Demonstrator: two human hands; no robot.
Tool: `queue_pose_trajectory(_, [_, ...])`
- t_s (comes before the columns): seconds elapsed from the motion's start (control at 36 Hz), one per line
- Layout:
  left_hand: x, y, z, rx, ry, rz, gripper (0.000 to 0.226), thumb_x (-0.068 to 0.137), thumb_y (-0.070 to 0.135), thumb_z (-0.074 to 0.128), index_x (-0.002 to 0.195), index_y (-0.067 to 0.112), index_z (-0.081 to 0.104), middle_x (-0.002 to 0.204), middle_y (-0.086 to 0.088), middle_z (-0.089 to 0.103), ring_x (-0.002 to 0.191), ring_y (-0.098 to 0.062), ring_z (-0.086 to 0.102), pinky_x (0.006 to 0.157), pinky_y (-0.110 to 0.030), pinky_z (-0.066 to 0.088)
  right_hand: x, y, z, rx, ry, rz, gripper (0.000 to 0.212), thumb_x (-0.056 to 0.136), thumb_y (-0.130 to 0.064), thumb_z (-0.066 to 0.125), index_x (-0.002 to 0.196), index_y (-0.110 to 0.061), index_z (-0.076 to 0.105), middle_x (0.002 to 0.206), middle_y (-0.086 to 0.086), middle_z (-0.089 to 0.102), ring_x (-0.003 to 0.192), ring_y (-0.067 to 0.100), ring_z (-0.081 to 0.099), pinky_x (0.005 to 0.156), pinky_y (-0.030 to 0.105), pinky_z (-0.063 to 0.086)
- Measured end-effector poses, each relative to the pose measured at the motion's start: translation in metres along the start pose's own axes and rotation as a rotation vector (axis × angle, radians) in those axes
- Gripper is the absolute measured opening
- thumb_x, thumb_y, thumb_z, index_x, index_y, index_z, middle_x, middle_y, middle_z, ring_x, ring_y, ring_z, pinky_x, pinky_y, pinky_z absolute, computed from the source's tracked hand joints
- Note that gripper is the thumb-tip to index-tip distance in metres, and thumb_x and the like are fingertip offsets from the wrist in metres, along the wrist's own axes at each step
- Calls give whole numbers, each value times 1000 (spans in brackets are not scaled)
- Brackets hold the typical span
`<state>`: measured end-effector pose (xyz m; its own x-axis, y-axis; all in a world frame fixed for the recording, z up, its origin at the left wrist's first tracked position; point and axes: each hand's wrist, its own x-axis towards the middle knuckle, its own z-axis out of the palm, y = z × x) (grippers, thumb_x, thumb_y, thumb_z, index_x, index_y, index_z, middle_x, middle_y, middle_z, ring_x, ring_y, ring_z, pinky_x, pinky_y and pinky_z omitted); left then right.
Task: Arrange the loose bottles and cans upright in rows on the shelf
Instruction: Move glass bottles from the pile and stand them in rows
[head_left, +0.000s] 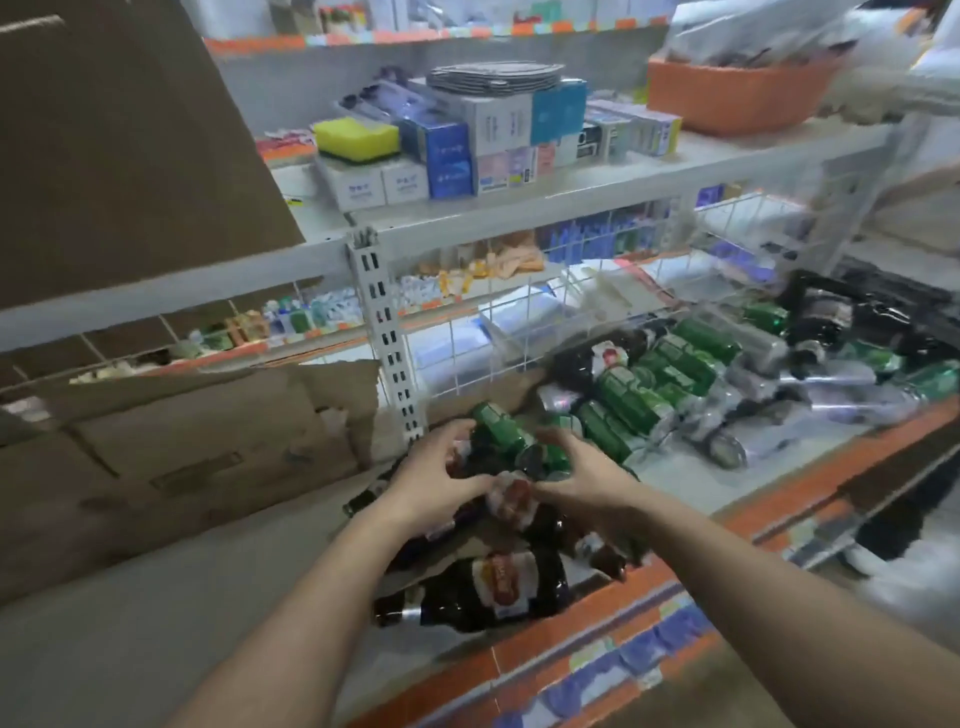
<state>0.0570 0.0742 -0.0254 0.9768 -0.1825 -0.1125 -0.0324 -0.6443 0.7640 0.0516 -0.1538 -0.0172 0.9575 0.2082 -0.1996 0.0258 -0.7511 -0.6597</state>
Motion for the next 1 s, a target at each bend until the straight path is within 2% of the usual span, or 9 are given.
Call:
queue_pose_trajectory(0.11, [-5,3,10,-21,119,-85,53,80,28,83,124,35,55,122,15,62,116,-4,59,93,-9,41,21,12,-6,18,-128,-73,70,89,-36,76,149,-26,41,138,3,59,116,17,59,96,25,47])
queue_pose_trajectory(0.19, [-8,10,20,-39,184,-117,53,84,19,81,121,40,50,115,25,55,102,12,51,79,8,32,29,22,-10,16,-200,-116,72,87,-43,77,148,-30,40,136,4,59,115,20,60,99,32,50])
queue_pose_trajectory(0.28, [-13,19,31,-51,257,-145,56,83,17,82,125,38,51,116,26,55,105,8,51,78,9,32,33,31,-10,31,-267,-158,69,89,-41,76,147,-27,42,138,3,57,119,19,59,93,26,45])
queue_pose_trajectory(0.36, [-22,19,39,-66,284,-207,60,81,20,83,133,31,55,125,22,58,114,4,55,89,3,35,34,36,-6,43,-239,-199,59,88,-42,76,139,-24,50,129,1,62,114,17,62,90,27,51])
queue_pose_trajectory(0.47, [-37,6,45,-28,301,-316,62,79,28,84,134,28,57,128,7,63,120,-11,60,99,-25,46,37,40,4,-60,-208,-184,37,84,-53,71,107,-29,57,93,-8,64,80,7,61,67,28,54])
queue_pose_trajectory(0.61, [-58,-15,61,5,453,-553,34,78,33,80,106,29,60,105,5,71,101,-20,68,88,-37,55,41,44,19,-336,-225,-81,63,70,-73,68,108,-25,51,99,1,66,82,21,65,73,41,61])
queue_pose_trajectory(0.72, [-74,-26,71,14,465,-726,38,76,51,68,106,28,67,97,1,72,93,-23,70,83,-40,59,38,48,23,-148,-360,-1,80,52,-85,69,110,-30,62,100,-3,73,86,18,71,79,40,62])
queue_pose_trajectory(0.92, [-86,-28,91,3,328,-901,67,86,76,44,123,26,67,116,-4,70,97,-21,64,88,-35,51,40,52,24,88,-469,89,63,63,-50,93,114,-26,66,106,0,73,97,21,69,90,37,59])
queue_pose_trajectory(1.0, [-76,-17,97,-178,354,-850,48,95,58,55,127,23,64,107,2,66,85,-10,57,81,-30,42,41,40,7,-48,-580,110,29,77,-34,89,95,-23,68,87,0,71,82,22,71,67,28,57])
